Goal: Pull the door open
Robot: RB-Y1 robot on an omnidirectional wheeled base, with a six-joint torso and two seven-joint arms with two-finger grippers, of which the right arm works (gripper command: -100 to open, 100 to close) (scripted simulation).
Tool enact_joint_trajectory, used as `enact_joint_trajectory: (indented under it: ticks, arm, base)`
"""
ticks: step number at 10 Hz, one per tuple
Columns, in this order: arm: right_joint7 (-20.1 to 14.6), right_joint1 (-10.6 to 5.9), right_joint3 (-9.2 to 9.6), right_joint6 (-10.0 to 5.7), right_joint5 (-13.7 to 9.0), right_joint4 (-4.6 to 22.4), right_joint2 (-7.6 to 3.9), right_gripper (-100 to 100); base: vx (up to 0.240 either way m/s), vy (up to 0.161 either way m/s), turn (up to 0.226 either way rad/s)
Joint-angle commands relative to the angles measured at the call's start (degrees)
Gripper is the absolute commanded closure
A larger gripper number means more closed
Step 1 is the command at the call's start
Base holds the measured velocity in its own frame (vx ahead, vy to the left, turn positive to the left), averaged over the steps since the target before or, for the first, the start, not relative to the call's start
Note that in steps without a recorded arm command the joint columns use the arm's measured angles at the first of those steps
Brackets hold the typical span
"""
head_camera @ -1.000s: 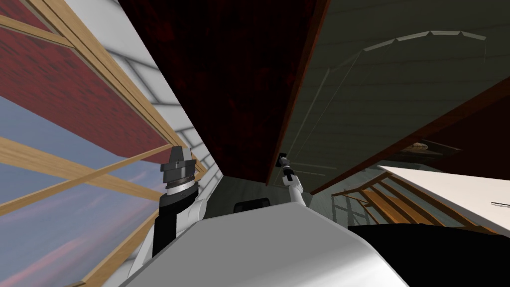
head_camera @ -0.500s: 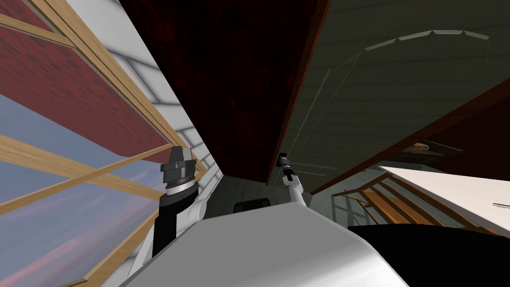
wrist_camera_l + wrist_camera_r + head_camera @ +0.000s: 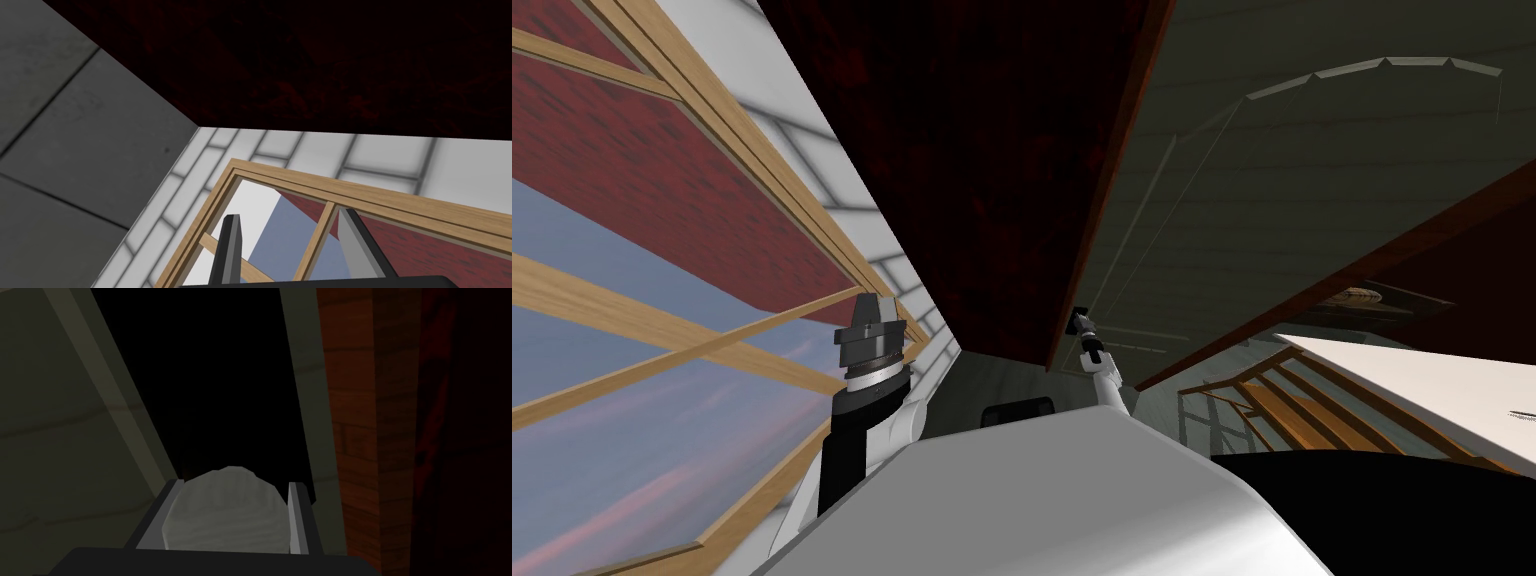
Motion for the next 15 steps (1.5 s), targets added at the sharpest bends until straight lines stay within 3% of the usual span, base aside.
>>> enact_joint_trajectory:
  ticks: [1,3,6,8,11,13,14,15]
  arm:
    - [-2.03,0.09,0.27,0.0,-0.76,-0.22,-0.29,100]
    - [-5.6,0.55,1.35,0.12,-3.03,-0.61,-0.85,100]
    - [-8.52,0.83,2.0,0.19,-4.41,-0.85,-1.17,100]
    - [-12.22,1.41,3.35,0.33,-7.26,-1.34,-1.83,100]
    - [-15.41,1.7,4.03,0.41,-8.69,-1.59,-2.17,100]
    - [-19.13,2.37,5.59,0.58,-12.0,-2.16,-2.91,100]
    - [-20.13,2.37,5.59,0.58,-12.0,-2.16,-2.91,100]
    - [-22.06,2.71,6.37,0.66,-13.66,-2.45,-3.28,100]
  base:
    - [-0.021,-0.004,0.01]
    - [-0.023,-0.003,0.015]
    - [-0.02,-0.006,0.011]
    - [-0.027,-0.009,0.019]
    - [-0.023,-0.006,0.013]
    - [-0.029,-0.009,0.02]
    - [-0.028,-0.011,0.011]
    - [-0.029,-0.009,0.019]
